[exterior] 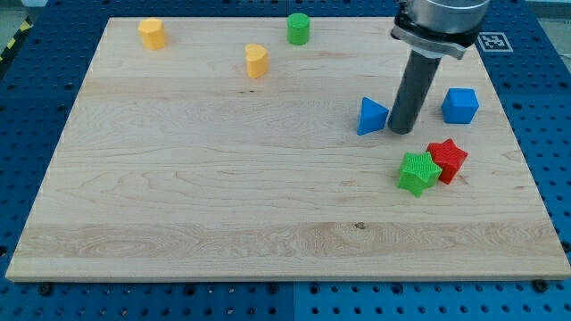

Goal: Push blue triangle diagonal to the yellow heart

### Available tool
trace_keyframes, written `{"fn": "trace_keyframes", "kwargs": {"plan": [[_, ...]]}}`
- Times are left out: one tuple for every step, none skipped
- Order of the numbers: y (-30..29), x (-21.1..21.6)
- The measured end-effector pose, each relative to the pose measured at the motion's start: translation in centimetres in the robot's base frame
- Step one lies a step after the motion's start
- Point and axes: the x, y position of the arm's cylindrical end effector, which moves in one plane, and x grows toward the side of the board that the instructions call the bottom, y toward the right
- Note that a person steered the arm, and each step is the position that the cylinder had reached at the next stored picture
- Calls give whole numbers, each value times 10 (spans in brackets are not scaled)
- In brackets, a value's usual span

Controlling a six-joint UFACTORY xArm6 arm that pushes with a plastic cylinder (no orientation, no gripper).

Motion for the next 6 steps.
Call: {"fn": "trace_keyframes", "kwargs": {"plan": [[-31, -4], [-47, -9], [-47, -25], [-47, -52], [-47, -64], [-47, -85]]}}
